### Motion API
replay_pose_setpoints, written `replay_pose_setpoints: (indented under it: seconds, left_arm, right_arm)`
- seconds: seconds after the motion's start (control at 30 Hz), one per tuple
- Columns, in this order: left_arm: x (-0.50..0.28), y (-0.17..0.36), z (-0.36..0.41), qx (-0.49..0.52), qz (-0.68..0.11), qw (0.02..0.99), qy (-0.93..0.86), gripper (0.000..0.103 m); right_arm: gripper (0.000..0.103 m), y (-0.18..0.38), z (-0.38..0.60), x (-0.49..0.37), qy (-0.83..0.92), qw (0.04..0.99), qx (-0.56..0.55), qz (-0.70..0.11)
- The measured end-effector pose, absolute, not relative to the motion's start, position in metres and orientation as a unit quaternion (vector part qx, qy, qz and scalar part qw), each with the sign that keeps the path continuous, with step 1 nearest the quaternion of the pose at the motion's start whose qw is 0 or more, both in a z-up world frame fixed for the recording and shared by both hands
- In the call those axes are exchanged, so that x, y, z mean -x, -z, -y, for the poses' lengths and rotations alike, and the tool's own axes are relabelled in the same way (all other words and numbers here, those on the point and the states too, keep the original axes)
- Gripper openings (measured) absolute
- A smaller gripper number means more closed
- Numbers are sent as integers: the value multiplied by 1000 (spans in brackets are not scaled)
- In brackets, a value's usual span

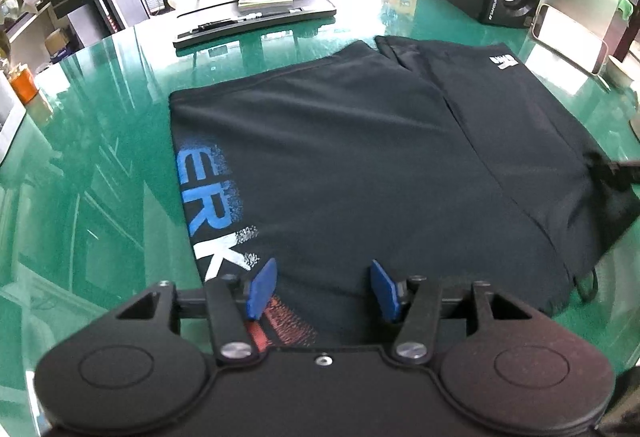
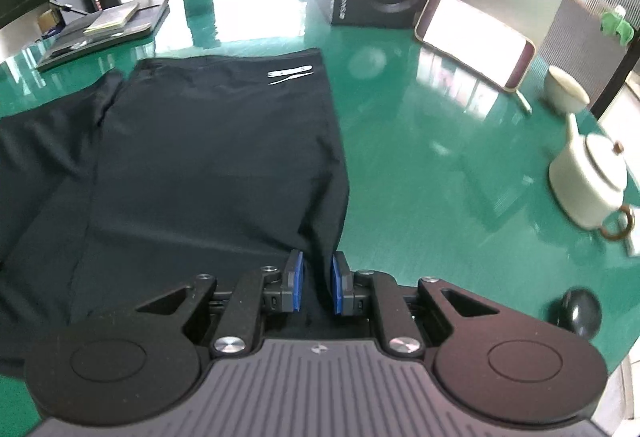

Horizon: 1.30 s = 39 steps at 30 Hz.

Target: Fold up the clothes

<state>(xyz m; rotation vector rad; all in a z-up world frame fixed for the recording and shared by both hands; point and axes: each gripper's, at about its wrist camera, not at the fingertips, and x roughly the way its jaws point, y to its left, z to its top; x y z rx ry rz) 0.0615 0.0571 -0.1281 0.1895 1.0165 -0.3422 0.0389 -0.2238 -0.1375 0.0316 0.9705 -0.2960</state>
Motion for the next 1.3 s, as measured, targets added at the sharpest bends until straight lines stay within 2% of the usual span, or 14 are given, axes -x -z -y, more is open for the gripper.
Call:
replay_pose_setpoints:
  seconds: [0.03, 0.13, 0.17, 0.37, 0.57, 1.3]
  left_arm:
    - [-61, 128, -56, -90, -488, 853, 162, 55]
    - [-58, 123, -58, -90, -510, 841, 157, 55]
    - [-58, 120, -62, -82, -512, 842, 149, 55]
    - [-83, 108, -66, -45, -492, 861, 120, 57]
    - [-92, 126, -46, -73, -507, 850, 122, 59]
    - [-89, 133, -50, -76, -512, 848, 115, 70]
  right_arm:
    - [16, 138, 227, -45, 142, 874, -6, -465]
    - [29, 137, 239, -48, 140, 872, 0, -469]
    - [29, 136, 243, -48, 142, 871, -2, -470]
    - [27, 116, 246, -35, 122, 892, -60, -431]
    - [18, 137, 223, -41, 50, 877, -55, -475]
    - [19, 138, 217, -34, 81, 870, -34, -484]
